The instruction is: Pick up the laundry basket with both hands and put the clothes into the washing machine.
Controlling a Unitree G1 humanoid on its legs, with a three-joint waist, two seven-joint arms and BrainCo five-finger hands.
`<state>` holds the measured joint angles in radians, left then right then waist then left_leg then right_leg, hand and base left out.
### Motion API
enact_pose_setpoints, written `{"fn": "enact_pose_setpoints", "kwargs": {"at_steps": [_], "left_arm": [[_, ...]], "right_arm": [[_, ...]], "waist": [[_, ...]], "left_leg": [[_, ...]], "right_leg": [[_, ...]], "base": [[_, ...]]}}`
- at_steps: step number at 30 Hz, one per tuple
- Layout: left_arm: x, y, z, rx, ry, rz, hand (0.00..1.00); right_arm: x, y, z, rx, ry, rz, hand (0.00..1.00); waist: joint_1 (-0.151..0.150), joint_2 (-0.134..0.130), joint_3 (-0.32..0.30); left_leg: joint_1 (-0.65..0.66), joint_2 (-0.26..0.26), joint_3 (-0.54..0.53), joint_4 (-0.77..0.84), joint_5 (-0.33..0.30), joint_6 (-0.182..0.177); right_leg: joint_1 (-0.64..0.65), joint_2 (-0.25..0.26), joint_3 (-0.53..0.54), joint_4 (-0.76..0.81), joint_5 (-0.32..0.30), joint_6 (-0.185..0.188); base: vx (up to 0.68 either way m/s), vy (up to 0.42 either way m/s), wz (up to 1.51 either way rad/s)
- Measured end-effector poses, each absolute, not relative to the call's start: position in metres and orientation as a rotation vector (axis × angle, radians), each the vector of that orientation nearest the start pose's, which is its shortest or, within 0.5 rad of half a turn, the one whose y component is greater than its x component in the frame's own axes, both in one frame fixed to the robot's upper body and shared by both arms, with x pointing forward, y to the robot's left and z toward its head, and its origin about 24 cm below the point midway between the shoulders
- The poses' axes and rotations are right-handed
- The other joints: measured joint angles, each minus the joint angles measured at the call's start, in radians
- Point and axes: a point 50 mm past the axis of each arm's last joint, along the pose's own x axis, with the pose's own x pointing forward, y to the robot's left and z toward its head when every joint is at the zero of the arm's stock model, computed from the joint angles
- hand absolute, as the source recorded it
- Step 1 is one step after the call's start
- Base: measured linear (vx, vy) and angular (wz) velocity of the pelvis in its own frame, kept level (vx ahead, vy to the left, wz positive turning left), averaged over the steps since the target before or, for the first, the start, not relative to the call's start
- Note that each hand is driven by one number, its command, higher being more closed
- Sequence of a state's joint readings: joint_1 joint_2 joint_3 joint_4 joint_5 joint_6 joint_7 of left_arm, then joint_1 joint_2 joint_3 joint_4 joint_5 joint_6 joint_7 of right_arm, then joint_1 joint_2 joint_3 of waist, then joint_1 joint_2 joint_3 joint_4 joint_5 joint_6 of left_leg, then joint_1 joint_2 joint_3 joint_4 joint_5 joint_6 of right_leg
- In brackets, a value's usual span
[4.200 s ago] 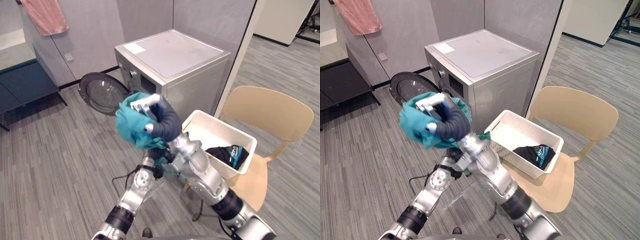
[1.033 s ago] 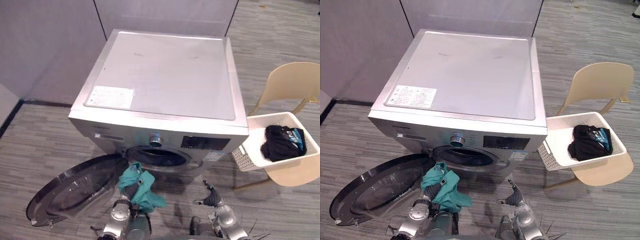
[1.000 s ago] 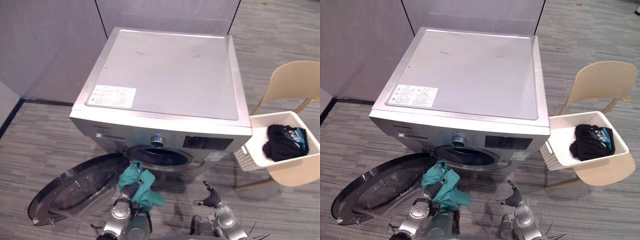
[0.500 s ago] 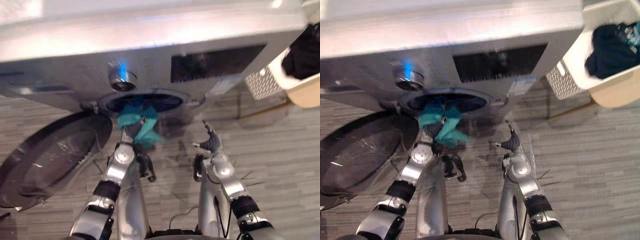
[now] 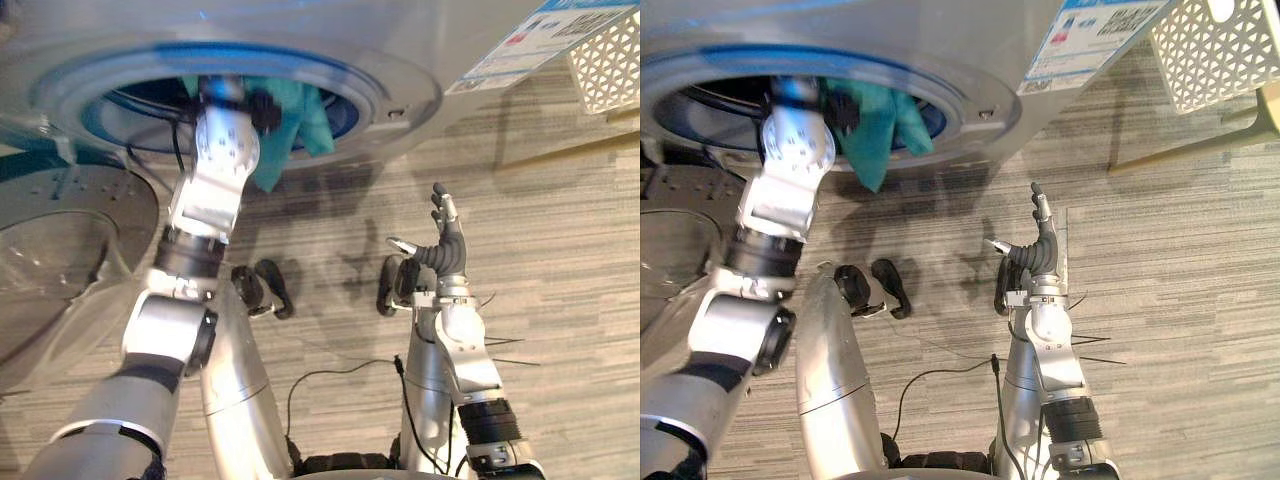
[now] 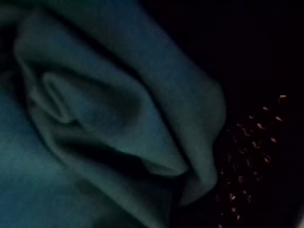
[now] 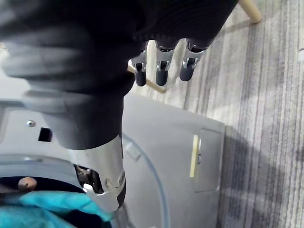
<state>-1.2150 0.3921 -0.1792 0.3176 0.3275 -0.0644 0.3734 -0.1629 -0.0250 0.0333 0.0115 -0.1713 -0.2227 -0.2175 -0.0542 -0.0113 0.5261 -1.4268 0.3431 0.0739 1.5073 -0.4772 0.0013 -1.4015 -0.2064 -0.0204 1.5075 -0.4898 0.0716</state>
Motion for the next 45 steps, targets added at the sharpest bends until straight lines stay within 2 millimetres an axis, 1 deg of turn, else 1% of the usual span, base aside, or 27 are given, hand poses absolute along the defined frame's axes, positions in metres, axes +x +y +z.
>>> {"fn": "enact_pose_setpoints", "kwargs": {"at_steps": [1,2,3,5,8,11,14,16,18,20,21,24,28,30,33,35,36,38,41,42,45], "left_arm": [[0.333,0.106,0.389,0.639,-1.150,0.281,1.00],[0.330,0.102,0.404,0.690,-1.184,0.307,1.00],[0.329,0.101,0.409,0.724,-1.194,0.321,1.00],[0.330,0.098,0.428,0.849,-1.205,0.376,1.00],[0.331,0.103,0.444,0.954,-1.194,0.453,1.00],[0.335,0.112,0.447,1.044,-1.159,0.488,1.00],[0.333,0.116,0.452,1.080,-1.160,0.501,1.00],[0.331,0.120,0.455,1.087,-1.160,0.514,1.00],[0.330,0.127,0.457,1.101,-1.154,0.538,1.00],[0.335,0.137,0.457,1.117,-1.112,0.557,1.00],[0.334,0.139,0.457,1.122,-1.110,0.566,0.00],[0.334,0.144,0.458,1.127,-1.104,0.578,0.00],[0.339,0.145,0.455,1.149,-1.067,0.564,0.00],[0.344,0.144,0.452,1.137,-1.038,0.552,0.00],[0.357,0.140,0.436,1.161,-0.951,0.485,0.00],[0.369,0.135,0.414,1.188,-0.880,0.409,0.00],[0.371,0.133,0.409,1.191,-0.865,0.387,0.00],[0.381,0.128,0.385,1.218,-0.797,0.302,0.00],[0.385,0.127,0.375,1.212,-0.762,0.233,0.00],[0.386,0.127,0.372,1.181,-0.750,0.199,0.00],[0.384,0.127,0.375,1.138,-0.765,0.189,0.00]], "right_arm": [[0.276,-0.140,0.106,-0.144,-0.416,-0.126,0.00],[0.275,-0.138,0.109,-0.134,-0.432,-0.119,0.00],[0.274,-0.137,0.110,-0.129,-0.437,-0.115,0.00],[0.272,-0.135,0.109,-0.119,-0.446,-0.100,0.00],[0.272,-0.133,0.109,-0.108,-0.447,-0.086,0.00],[0.273,-0.133,0.105,-0.103,-0.436,-0.069,0.00],[0.274,-0.140,0.105,-0.059,-0.424,-0.096,0.00],[0.274,-0.142,0.105,-0.036,-0.422,-0.104,0.00],[0.275,-0.146,0.106,-0.009,-0.419,-0.133,0.00],[0.281,-0.150,0.108,0.011,-0.416,-0.161,0.00],[0.281,-0.151,0.109,0.014,-0.419,-0.164,0.00],[0.280,-0.151,0.111,0.027,-0.427,-0.163,0.00],[0.281,-0.149,0.113,0.035,-0.435,-0.153,0.00],[0.280,-0.150,0.116,0.037,-0.447,-0.154,0.00],[0.277,-0.151,0.119,0.037,-0.462,-0.154,0.00],[0.276,-0.151,0.119,0.038,-0.466,-0.152,0.00],[0.276,-0.151,0.120,0.037,-0.471,-0.153,0.00],[0.276,-0.151,0.121,0.038,-0.475,-0.137,0.00],[0.277,-0.152,0.122,0.033,-0.476,-0.125,0.00],[0.277,-0.151,0.122,0.028,-0.477,-0.114,0.00],[0.278,-0.152,0.123,0.020,-0.478,-0.110,0.00]], "waist": [[-0.005,-0.008,0.004],[-0.013,-0.011,0.006],[-0.017,-0.013,0.007],[-0.025,-0.020,0.011],[-0.034,-0.028,0.014],[-0.036,-0.028,0.014],[-0.036,-0.037,0.014],[-0.038,-0.038,0.013],[-0.039,-0.040,0.012],[-0.042,-0.042,0.011],[-0.041,-0.042,0.011],[-0.040,-0.045,0.009],[-0.039,-0.045,0.007],[-0.039,-0.043,0.004],[-0.030,-0.043,0.004],[-0.023,-0.043,0.004],[-0.021,-0.043,0.004],[-0.017,-0.043,0.004],[-0.013,-0.043,0.004],[-0.011,-0.043,0.004],[-0.003,-0.042,0.003]], "left_leg": [[-0.018,0.000,-0.001,0.006,0.000,0.000],[-0.036,0.000,-0.003,0.012,0.000,0.000],[-0.044,0.000,-0.004,0.014,0.000,0.000],[-0.065,0.003,-0.004,0.024,0.000,0.001],[-0.083,0.005,-0.008,0.031,0.000,0.001],[-0.084,0.005,-0.005,0.028,0.000,0.001],[-0.089,0.002,0.013,0.005,0.001,0.002],[-0.094,0.002,0.016,-0.006,0.004,0.002],[-0.096,0.002,0.026,-0.013,0.006,0.003],[-0.094,0.006,0.039,-0.014,0.006,0.003],[-0.096,0.007,0.041,-0.017,0.006,0.004],[-0.101,0.009,0.053,-0.027,0.009,0.009],[-0.112,0.011,0.052,-0.026,0.009,0.010],[-0.125,0.013,0.052,-0.025,0.015,0.019],[-0.138,0.020,0.050,-0.019,0.017,0.020],[-0.147,0.024,0.037,-0.005,0.017,0.020],[-0.148,0.024,0.035,-0.004,0.017,0.020],[-0.148,0.024,0.030,0.003,0.017,0.020],[-0.148,0.024,0.027,0.010,0.018,0.019],[-0.148,0.024,0.025,0.011,0.019,0.016],[-0.153,0.022,0.016,0.014,0.022,0.011]], "right_leg": [[-0.019,0.000,-0.001,0.006,0.000,0.000],[-0.034,0.000,-0.001,0.010,0.000,0.000],[-0.041,0.000,-0.002,0.011,0.000,0.000],[-0.060,0.001,-0.003,0.017,0.000,0.000],[-0.074,0.001,-0.007,0.023,0.000,0.000],[-0.077,0.001,-0.006,0.020,0.000,0.000],[-0.089,-0.005,-0.002,0.004,0.002,0.001],[-0.092,-0.004,-0.006,-0.010,0.006,0.002],[-0.100,-0.002,-0.001,-0.018,0.006,0.003],[-0.103,0.000,0.006,-0.019,0.009,0.007],[-0.109,0.002,0.009,-0.022,0.012,0.008],[-0.125,0.003,0.019,-0.031,0.022,0.012],[-0.132,0.013,0.020,-0.043,0.032,0.019],[-0.144,0.014,0.021,-0.042,0.036,0.020],[-0.158,0.018,0.020,-0.035,0.040,0.016],[-0.160,0.025,0.015,-0.025,0.040,0.015],[-0.160,0.027,0.015,-0.024,0.039,0.015],[-0.160,0.027,0.015,-0.013,0.038,0.014],[-0.160,0.026,0.015,-0.004,0.037,0.011],[-0.160,0.026,0.015,0.000,0.036,0.009],[-0.160,0.026,0.011,0.008,0.034,0.006]], "base": [[0.02,-0.053,0.00],[0.02,-0.047,-0.01],[0.02,-0.032,-0.03],[0.03,-0.031,-0.03],[0.03,-0.038,-0.01],[0.02,-0.036,0.01],[0.02,-0.042,0.04],[0.05,-0.030,0.00],[0.06,-0.023,-0.02],[0.05,-0.022,-0.01],[0.00,0.000,0.00],[0.00,-0.009,-0.02],[0.01,-0.014,-0.08],[0.00,-0.009,-0.02],[0.00,-0.030,-0.05],[0.01,-0.034,-0.07],[0.02,-0.050,-0.03],[0.01,-0.055,0.02],[0.00,-0.029,0.01],[-0.01,-0.061,0.03],[-0.01,-0.054,0.04]]}}
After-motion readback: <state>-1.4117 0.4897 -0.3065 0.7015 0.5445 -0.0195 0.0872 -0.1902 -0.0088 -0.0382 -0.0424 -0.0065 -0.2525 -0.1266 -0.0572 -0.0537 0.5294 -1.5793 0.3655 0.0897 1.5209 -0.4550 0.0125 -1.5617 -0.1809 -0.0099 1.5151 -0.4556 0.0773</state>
